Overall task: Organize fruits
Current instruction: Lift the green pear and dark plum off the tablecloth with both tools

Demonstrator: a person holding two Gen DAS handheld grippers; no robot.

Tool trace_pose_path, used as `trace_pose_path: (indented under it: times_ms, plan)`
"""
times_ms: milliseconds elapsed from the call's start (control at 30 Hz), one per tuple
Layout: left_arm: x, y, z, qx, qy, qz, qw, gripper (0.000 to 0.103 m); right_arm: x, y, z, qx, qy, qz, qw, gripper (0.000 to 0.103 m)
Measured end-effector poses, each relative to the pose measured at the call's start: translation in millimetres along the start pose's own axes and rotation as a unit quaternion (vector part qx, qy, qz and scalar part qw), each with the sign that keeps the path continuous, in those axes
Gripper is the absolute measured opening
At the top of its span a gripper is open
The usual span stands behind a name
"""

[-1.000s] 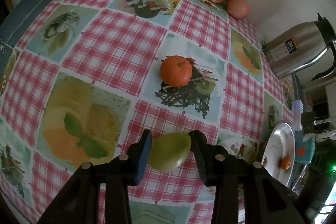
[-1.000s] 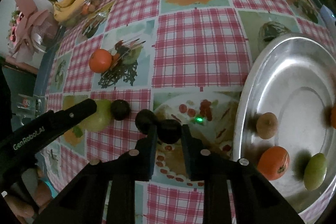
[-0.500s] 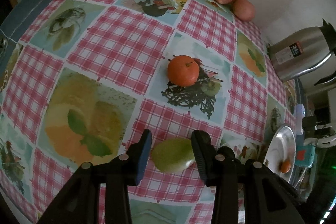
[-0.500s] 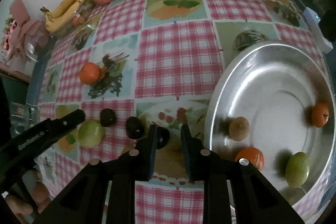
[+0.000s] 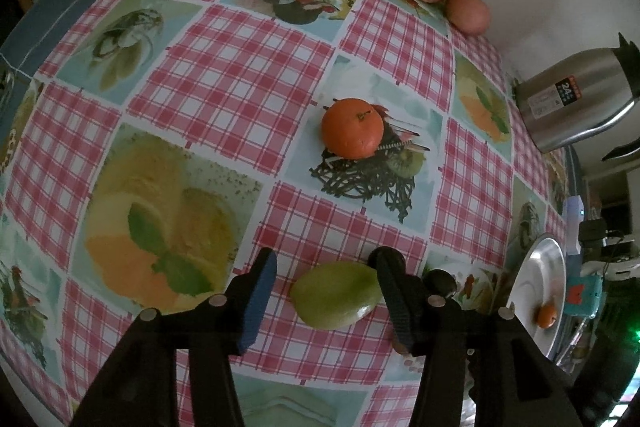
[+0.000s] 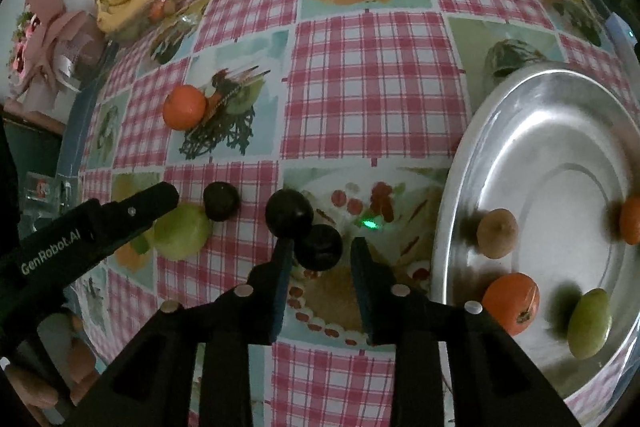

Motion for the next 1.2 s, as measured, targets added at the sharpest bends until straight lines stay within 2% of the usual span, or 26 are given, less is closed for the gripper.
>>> trace_pose_path:
  times_ms: [133, 300, 500, 867, 1200]
  plan:
    - [-1.0, 0.1, 1.4, 0.003, -0.004, 0.001, 1.0, 0.058, -1.6, -6.5, 1.7, -0.006, -0.003, -0.021, 1.0, 0.033]
    - [-2.2, 0.8, 4.0, 0.016, -0.008, 0.009, 0.9998, 0.066, -1.0, -10.1, 9.1, -0.03, -0.006, -0.042, 0.999, 0.033]
    - [-8.0, 11.2, 12.5, 0.027, -0.025, 0.046, 0.9983, 0.073, 0.7, -13.7, 19.0, -0.052, -0.009, -0.064, 0.997, 0.033]
    - [-22.6, 23.3, 29.8, 0.07, -0.047, 0.113, 0.99, 0.074, 2.0, -17.2, 23.6, -0.06, -0.007, -0.08, 0.995, 0.033]
    - [-22.2, 27.5, 27.4, 0.059, -0.044, 0.125, 0.9894, 0.071, -0.4, -20.3, 20.4, -0.057, -0.007, -0.087, 0.994, 0.032]
Point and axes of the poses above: each gripper's, at about its wrist camera, not at the fingertips, and z roughly the way its jaws point, y to its right, x to its top, the point moved 6 cm from there along z, roughly the way its jaws point, and after that the axes turned 2 degrees about y, right-handed, at the moved point
